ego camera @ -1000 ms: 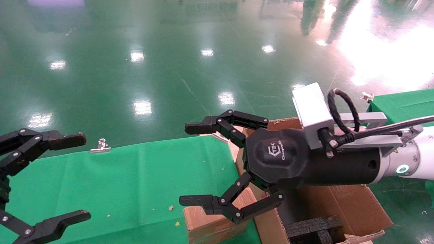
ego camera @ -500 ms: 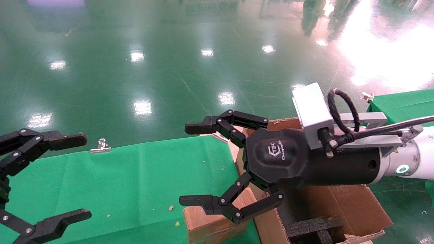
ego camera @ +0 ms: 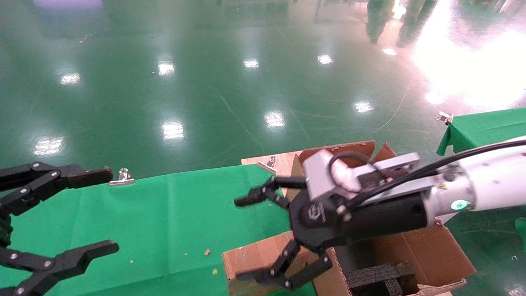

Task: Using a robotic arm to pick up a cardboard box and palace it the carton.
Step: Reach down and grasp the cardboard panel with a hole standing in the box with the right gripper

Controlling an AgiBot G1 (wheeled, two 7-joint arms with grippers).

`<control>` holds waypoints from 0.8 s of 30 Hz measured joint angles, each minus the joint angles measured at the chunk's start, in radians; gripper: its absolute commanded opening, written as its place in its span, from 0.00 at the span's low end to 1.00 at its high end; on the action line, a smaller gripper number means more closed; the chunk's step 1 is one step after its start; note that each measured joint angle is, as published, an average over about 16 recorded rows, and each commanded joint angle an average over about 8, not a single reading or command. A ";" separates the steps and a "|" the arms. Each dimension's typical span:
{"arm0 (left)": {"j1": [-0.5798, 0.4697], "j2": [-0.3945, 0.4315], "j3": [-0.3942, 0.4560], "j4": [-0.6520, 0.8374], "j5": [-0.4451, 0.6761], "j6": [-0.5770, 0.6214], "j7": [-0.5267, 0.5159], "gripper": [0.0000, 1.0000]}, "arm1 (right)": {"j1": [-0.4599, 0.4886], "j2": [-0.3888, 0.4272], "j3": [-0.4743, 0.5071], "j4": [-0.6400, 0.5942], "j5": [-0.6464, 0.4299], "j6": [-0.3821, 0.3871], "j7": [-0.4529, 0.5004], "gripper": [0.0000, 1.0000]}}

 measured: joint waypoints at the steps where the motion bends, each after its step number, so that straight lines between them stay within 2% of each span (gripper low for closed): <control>1: 0.000 0.000 0.000 0.000 0.000 0.000 0.000 0.00 | 0.020 -0.007 -0.024 -0.007 -0.024 -0.004 0.002 1.00; 12: 0.000 0.000 0.001 0.000 -0.001 0.000 0.000 0.00 | 0.240 -0.111 -0.318 -0.124 -0.214 -0.021 -0.042 1.00; 24: 0.000 -0.001 0.002 0.000 -0.001 -0.001 0.001 0.00 | 0.427 -0.256 -0.611 -0.311 -0.290 -0.019 -0.146 1.00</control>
